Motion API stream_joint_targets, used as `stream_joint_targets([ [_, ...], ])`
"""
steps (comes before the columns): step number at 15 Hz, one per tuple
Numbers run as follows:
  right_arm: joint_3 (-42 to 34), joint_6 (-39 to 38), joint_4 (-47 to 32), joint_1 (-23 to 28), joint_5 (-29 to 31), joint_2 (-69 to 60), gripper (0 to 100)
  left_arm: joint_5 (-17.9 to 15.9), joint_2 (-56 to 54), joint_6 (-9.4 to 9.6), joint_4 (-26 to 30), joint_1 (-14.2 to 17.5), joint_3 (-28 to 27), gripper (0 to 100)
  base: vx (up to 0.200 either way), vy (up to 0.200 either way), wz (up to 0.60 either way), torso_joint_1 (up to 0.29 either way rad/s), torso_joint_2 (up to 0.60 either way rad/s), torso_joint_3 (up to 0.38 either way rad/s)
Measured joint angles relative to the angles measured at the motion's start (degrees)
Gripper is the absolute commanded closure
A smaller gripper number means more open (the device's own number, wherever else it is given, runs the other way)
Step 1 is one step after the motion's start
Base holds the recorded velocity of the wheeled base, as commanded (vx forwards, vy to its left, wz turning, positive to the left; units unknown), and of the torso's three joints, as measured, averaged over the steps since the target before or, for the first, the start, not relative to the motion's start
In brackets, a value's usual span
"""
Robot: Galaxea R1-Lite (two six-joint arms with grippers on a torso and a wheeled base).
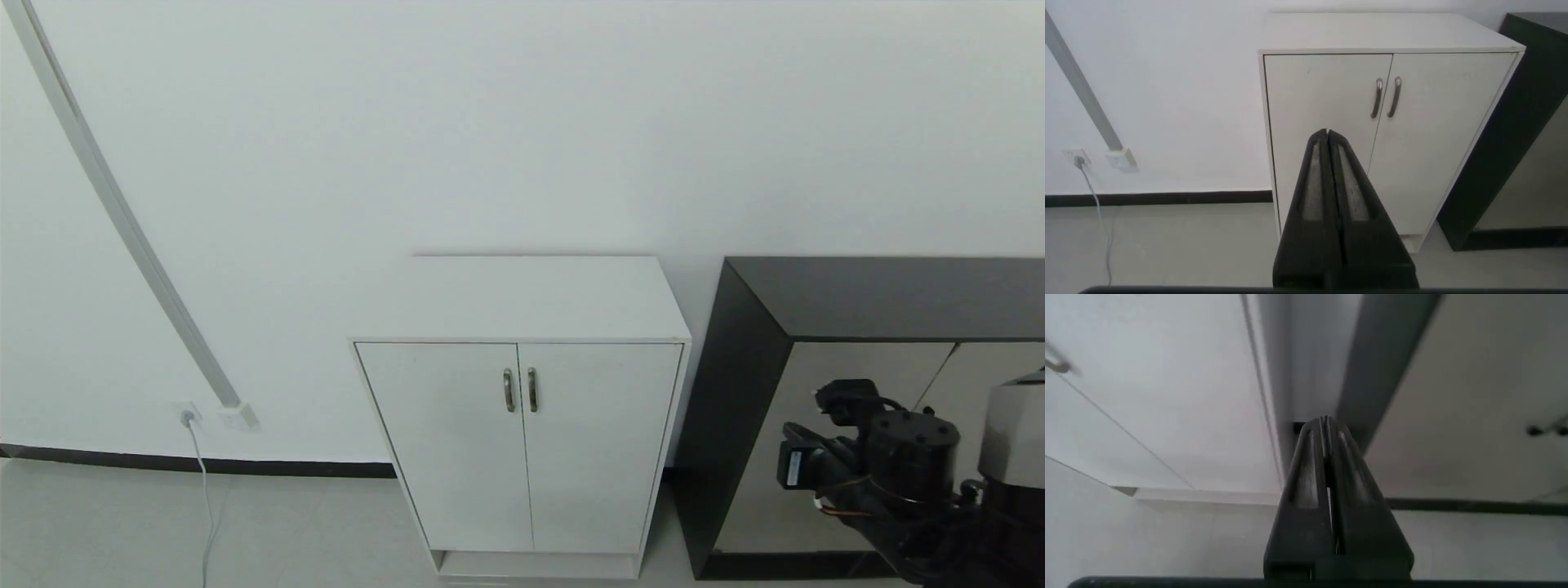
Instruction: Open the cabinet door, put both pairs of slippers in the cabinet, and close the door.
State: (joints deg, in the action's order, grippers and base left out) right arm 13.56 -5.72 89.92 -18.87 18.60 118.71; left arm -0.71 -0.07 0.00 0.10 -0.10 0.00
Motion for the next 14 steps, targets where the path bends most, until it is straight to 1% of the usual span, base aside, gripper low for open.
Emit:
stream_joint_targets([
  [2, -6.3, 0.0, 0.0, 2.5, 0.1, -6.1, 100, 0.0, 0.0, 0.00, 0.0, 0.0, 0.0, 100, 0.000, 0.000, 0.00, 0.000, 0.00, 0.000],
  [4, -10.7, -0.1, -0.3, 4.3, 0.6, -12.0, 100, 0.0, 0.0, 0.00, 0.0, 0.0, 0.0, 100, 0.000, 0.000, 0.00, 0.000, 0.00, 0.000],
  [6, -12.5, 0.0, -4.8, 6.0, 1.3, -18.9, 100, 0.0, 0.0, 0.00, 0.0, 0.0, 0.0, 100, 0.000, 0.000, 0.00, 0.000, 0.00, 0.000],
  [9, -13.3, 0.2, -18.3, 7.1, 1.2, -31.8, 100, 0.0, 0.0, -0.05, 0.0, 0.0, 0.0, 100, 0.000, 0.000, 0.00, 0.000, 0.00, 0.000],
  [14, -13.5, 0.6, -44.3, 7.5, -2.5, -55.7, 100, 0.0, 0.0, -0.07, 0.0, 0.0, 0.0, 100, 0.000, 0.000, 0.00, 0.000, 0.00, 0.000],
])
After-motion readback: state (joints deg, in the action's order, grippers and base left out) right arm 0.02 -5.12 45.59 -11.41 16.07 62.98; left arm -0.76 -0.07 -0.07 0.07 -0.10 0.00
